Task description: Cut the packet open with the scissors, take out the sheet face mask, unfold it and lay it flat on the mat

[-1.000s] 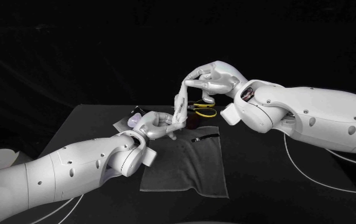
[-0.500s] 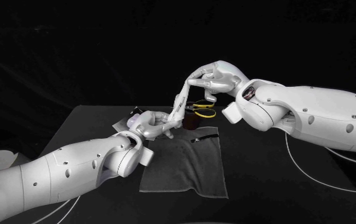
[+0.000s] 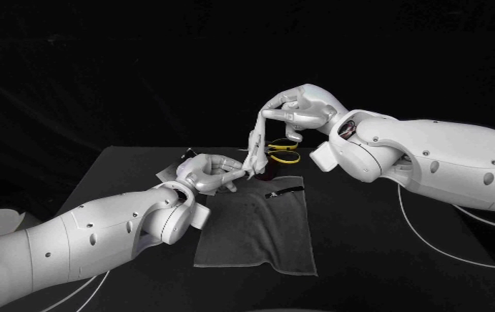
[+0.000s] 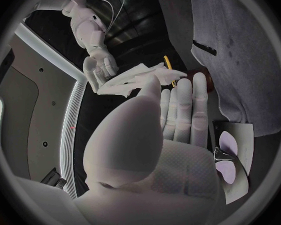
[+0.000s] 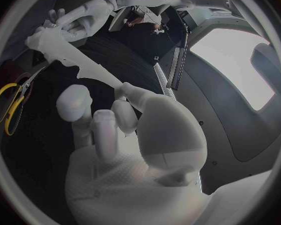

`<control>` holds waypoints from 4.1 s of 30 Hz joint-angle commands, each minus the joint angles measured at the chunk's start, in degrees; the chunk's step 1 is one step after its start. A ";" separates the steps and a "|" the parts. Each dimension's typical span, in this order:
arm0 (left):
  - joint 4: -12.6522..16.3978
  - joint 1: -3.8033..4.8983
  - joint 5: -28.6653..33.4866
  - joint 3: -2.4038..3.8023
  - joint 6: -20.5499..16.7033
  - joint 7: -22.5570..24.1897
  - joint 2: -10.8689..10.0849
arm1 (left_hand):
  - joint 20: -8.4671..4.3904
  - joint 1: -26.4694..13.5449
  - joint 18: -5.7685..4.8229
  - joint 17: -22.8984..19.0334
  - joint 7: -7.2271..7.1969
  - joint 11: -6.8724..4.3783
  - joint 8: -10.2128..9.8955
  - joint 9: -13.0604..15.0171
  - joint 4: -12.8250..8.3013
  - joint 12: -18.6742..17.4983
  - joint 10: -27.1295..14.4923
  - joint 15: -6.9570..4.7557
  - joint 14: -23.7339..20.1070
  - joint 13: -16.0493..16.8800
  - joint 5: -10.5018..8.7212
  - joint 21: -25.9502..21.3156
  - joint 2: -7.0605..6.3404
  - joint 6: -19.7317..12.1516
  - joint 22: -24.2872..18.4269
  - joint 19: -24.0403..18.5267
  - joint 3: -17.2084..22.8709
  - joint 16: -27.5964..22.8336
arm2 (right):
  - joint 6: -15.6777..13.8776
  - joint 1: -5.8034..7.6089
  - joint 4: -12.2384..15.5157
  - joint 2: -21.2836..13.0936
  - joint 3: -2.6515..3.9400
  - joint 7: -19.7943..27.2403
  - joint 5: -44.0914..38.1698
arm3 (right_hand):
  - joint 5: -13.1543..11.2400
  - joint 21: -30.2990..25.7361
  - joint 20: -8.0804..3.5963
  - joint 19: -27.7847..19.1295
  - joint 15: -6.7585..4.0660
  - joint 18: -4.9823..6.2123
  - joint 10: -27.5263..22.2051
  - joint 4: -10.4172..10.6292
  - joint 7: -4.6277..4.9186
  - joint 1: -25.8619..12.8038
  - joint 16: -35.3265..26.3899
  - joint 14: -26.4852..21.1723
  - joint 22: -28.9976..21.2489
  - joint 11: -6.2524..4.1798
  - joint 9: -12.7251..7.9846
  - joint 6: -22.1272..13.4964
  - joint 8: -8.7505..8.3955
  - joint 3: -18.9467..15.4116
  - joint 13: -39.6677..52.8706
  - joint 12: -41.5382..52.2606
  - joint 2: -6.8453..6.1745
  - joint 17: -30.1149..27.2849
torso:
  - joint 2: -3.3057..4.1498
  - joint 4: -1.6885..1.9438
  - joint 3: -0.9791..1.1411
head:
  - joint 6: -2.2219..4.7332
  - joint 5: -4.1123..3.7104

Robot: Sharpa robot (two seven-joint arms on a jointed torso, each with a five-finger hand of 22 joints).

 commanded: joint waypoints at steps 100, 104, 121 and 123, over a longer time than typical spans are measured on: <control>6.16 12.47 -15.12 2.60 11.71 -10.60 -8.86 | -4.64 -16.72 1.33 19.67 -4.18 -5.49 7.60 8.90 -15.08 16.61 5.12 -4.97 12.57 10.75 0.09 21.97 -6.66 10.56 20.35 -2.91 46.46 17.46 | 2.54 -7.09 -3.40 -2.92 -0.16 -2.41 -3.19 | 0.16 -0.31 -0.02 0.14 -0.46 0.98 1.27 -2.14 0.02 0.12 0.07 4.66 2.73 -0.73 3.52 0.19 2.04 2.03 0.10 0.08 0.44 9.39 | 0.02 -0.09 0.03 | -0.37 -0.02; 5.54 14.43 -17.43 2.61 14.46 -13.54 -9.08 | -4.76 -17.50 1.35 22.62 -4.22 -5.55 7.63 9.24 -15.75 16.72 5.11 -5.05 14.35 10.84 0.08 22.48 -6.57 10.53 20.63 -2.50 47.03 19.17 | 2.04 -7.51 -3.67 -3.57 -0.21 -2.58 -3.49 | 0.16 -0.31 -0.02 0.14 -0.46 0.98 1.27 -2.14 0.02 0.12 0.07 4.66 2.73 -0.73 3.52 0.19 2.04 2.03 0.10 0.08 0.44 9.39 | 0.06 -0.03 0.01 | -0.41 -0.01; 3.92 17.04 -22.15 2.63 19.82 -18.51 -8.87 | -5.03 -19.30 0.29 31.78 -4.32 -5.70 7.72 10.20 -17.01 16.96 5.24 -5.28 19.86 11.01 0.08 27.95 -6.50 10.41 24.43 2.25 48.19 23.91 | -0.51 -7.94 -3.86 -4.40 -0.33 -2.95 -2.46 | 0.16 -1.13 -0.01 -0.08 -0.45 1.11 1.18 -2.11 0.06 -0.01 -0.28 4.56 2.49 -0.70 3.56 0.11 2.02 1.91 -0.05 -0.15 0.34 9.02 | 0.02 0.00 -0.08 | -0.43 0.03; 3.76 17.18 -22.30 2.63 19.96 -18.60 -8.72 | -5.04 -19.34 0.24 32.08 -4.32 -5.71 7.72 10.23 -17.03 16.97 5.24 -5.28 20.02 11.01 0.08 28.17 -6.50 10.41 24.59 2.45 48.21 24.03 | -0.54 -7.96 -3.82 -4.35 -0.33 -2.94 -2.36 | 0.16 -1.13 -0.01 -0.08 -0.45 1.11 1.18 -2.11 0.06 -0.01 -0.28 4.56 2.49 -0.70 3.56 0.11 2.02 1.91 -0.05 -0.15 0.34 9.02 | 0.04 0.01 -0.08 | -0.40 0.03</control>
